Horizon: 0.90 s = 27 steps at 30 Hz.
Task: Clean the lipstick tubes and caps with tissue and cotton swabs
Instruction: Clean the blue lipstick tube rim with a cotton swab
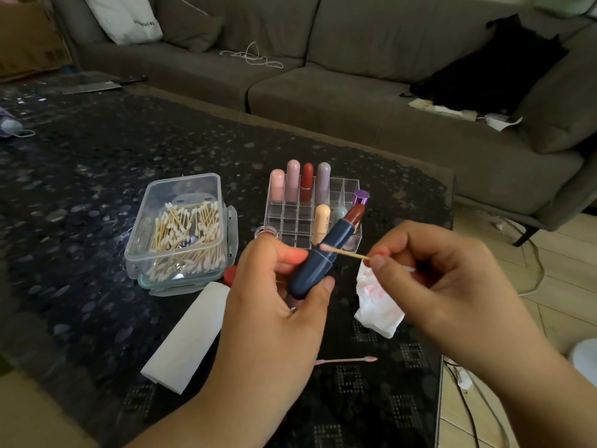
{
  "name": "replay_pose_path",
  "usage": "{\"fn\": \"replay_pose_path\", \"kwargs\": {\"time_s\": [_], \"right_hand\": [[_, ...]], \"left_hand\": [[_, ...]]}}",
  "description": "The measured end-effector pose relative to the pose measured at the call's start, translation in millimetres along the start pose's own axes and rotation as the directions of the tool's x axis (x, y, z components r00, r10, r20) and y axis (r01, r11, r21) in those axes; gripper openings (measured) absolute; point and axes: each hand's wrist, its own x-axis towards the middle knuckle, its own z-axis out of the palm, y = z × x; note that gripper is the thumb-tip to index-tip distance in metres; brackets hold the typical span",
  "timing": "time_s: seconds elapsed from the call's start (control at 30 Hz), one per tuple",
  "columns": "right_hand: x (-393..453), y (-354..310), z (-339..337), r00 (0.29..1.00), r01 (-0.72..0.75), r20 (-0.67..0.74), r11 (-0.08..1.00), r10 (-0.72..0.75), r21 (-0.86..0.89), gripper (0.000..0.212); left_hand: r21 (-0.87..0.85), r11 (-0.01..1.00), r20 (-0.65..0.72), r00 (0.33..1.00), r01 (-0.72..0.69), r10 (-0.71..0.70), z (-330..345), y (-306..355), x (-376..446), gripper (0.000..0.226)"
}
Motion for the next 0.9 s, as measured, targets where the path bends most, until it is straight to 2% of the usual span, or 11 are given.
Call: {"fn": "replay_pose_path", "kwargs": {"time_s": [0.07,0.2,0.33,0.5,0.6,0.7,0.77,0.9], "right_hand": [[0.0,0.2,1.1,1.000,-0.002,-0.024,1.000,0.002,-0.007,0.011],[-0.7,-1.6,2.1,0.999,0.026,0.034,0.999,-0.025,-0.026,0.013],[1.2,0.4,-1.5,0.999,-0.014,-0.029,1.000,0.013,-0.016,0.011],[-1.9,-2.2,0.1,0.998,0.032,0.054,0.999,-0.031,-0.006,0.014],[-0.5,-1.7,-3.6,1.000,0.007,0.023,1.000,-0.008,0.014,0.009],[-0.6,-0.6,-4.3,0.999,0.019,0.035,1.000,-0.020,0.020,0.010],[-0.4,0.1,-5.7,0.998,0.031,0.056,0.999,-0.033,0.029,0.014],[1.9,3.6,-8.9,1.000,-0.005,-0.001,0.997,0.005,0.076,0.009]], "left_hand": [[0.054,0.998,-0.025,0.999,-0.045,0.046,-0.7,1.1,-0.4,0.026],[0.128,0.984,-0.048,0.991,-0.121,0.128,-0.5,-0.4,-1.0,0.031],[0.187,0.966,-0.041,0.981,-0.179,0.190,-0.8,1.3,-1.9,0.032],[0.202,0.961,-0.049,0.978,-0.190,0.204,-1.0,1.4,-2.5,0.033],[0.144,0.982,-0.055,0.990,-0.124,0.133,-0.6,2.4,-2.3,0.029],[0.008,1.000,-0.043,0.999,-0.019,0.019,-0.5,5.3,-2.1,0.021],[-0.066,0.998,0.019,1.000,0.023,-0.022,-0.6,8.1,-1.7,0.021],[-0.283,0.943,0.167,0.977,0.177,-0.134,1.7,8.9,1.4,0.033]]}}
